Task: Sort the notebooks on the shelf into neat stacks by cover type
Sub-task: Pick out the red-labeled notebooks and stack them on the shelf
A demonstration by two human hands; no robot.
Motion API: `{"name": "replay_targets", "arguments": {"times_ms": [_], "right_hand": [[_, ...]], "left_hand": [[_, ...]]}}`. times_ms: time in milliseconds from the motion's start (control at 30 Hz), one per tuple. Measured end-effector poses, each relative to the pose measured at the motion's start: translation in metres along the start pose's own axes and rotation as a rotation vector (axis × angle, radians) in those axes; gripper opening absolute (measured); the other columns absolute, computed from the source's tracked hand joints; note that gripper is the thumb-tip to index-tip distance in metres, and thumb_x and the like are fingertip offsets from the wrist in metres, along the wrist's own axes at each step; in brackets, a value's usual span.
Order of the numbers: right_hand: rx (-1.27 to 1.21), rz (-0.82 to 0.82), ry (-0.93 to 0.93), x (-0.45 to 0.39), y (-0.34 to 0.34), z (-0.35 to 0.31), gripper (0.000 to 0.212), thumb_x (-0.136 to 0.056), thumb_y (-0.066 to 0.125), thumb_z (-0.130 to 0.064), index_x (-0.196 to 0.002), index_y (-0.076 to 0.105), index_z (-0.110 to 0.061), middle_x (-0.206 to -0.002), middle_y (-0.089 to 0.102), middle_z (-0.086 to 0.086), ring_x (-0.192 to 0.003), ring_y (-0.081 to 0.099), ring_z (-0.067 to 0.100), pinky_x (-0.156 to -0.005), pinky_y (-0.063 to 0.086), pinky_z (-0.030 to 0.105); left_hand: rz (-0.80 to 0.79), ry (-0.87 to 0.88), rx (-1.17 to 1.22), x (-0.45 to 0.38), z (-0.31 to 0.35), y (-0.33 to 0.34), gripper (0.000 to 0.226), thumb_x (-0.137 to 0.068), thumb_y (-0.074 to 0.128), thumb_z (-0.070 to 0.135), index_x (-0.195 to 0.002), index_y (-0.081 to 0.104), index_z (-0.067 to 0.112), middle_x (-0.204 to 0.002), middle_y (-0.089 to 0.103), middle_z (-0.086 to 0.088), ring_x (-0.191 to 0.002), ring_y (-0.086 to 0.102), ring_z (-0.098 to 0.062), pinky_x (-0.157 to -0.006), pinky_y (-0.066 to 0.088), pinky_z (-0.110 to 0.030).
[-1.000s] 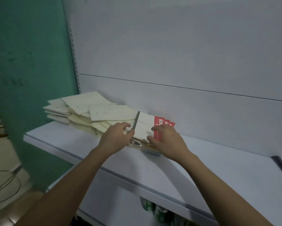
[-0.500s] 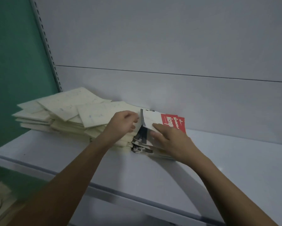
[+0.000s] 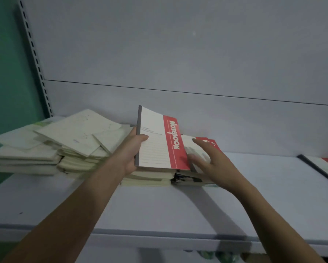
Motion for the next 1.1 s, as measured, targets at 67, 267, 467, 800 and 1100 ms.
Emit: {"name": "replay_targets", "arguments": {"times_ms": [67,267,467,800,1100], "right_hand": [[0.150,-0.146,0.098,0.004,0.005,0.013,0.088,-0.080,0.046,-0.080,-0.152,0.023,-0.035,-0.158,0.024,-0.014,-0.143,0.027,0.009,-0.115,0.028,0.039],[0.258,-0.300,0.139,0.017,0.009,0.007,0.087,-0.082,0.050,-0.072,-0.152,0.026,-0.026,-0.159,0.023,-0.007,-0.145,0.021,0.014,-0.115,0.022,0.037],[-0.096,-0.156,0.119,0.013,-0.003,0.010,0.047,-0.094,0.039,-0.064,-0.114,0.064,-0.029,-0.115,0.066,-0.007,-0.109,0.060,0.018,-0.099,0.047,0.043],[-0.279,0.071,-0.170,0.015,0.024,-0.066,0.046,-0.102,0.031,-0.050,-0.145,0.041,-0.037,-0.143,0.045,-0.022,-0.122,0.043,-0.010,-0.103,0.036,0.016],[-0.238,-0.150,-0.180,0.014,0.032,-0.066,0.058,-0.096,0.038,-0.055,-0.148,0.036,-0.031,-0.143,0.042,-0.026,-0.126,0.033,-0.018,-0.107,0.028,0.012]], "left_hand": [[-0.010,0.005,0.000,0.001,0.001,-0.010,0.041,-0.104,0.034,0.009,-0.139,0.043,0.027,-0.127,0.061,-0.008,-0.106,0.062,-0.028,-0.071,0.055,-0.038],[-0.031,0.021,-0.011,0.008,0.008,-0.009,0.044,-0.104,0.032,0.007,-0.143,0.038,0.027,-0.128,0.059,-0.008,-0.110,0.059,-0.031,-0.077,0.055,-0.042],[-0.001,0.033,0.031,0.008,0.015,-0.008,0.048,-0.104,0.032,0.007,-0.145,0.035,0.033,-0.124,0.060,-0.007,-0.101,0.061,-0.027,-0.070,0.055,-0.040],[0.023,-0.014,0.182,0.017,-0.008,0.036,0.027,-0.106,0.036,0.026,-0.130,0.048,0.034,-0.118,0.066,-0.008,-0.097,0.066,-0.027,-0.073,0.055,-0.040],[0.121,0.042,0.098,0.014,-0.002,0.021,0.044,-0.098,0.039,-0.005,-0.126,0.044,0.028,-0.114,0.064,-0.010,-0.093,0.065,-0.027,-0.068,0.056,-0.039]]}}
Point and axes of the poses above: each hand's wrist, its own x-axis away from the middle knuckle, its own y-axis out of the palm, z = x × y, the point moved 5 cm from there along -x, towards the middle knuckle
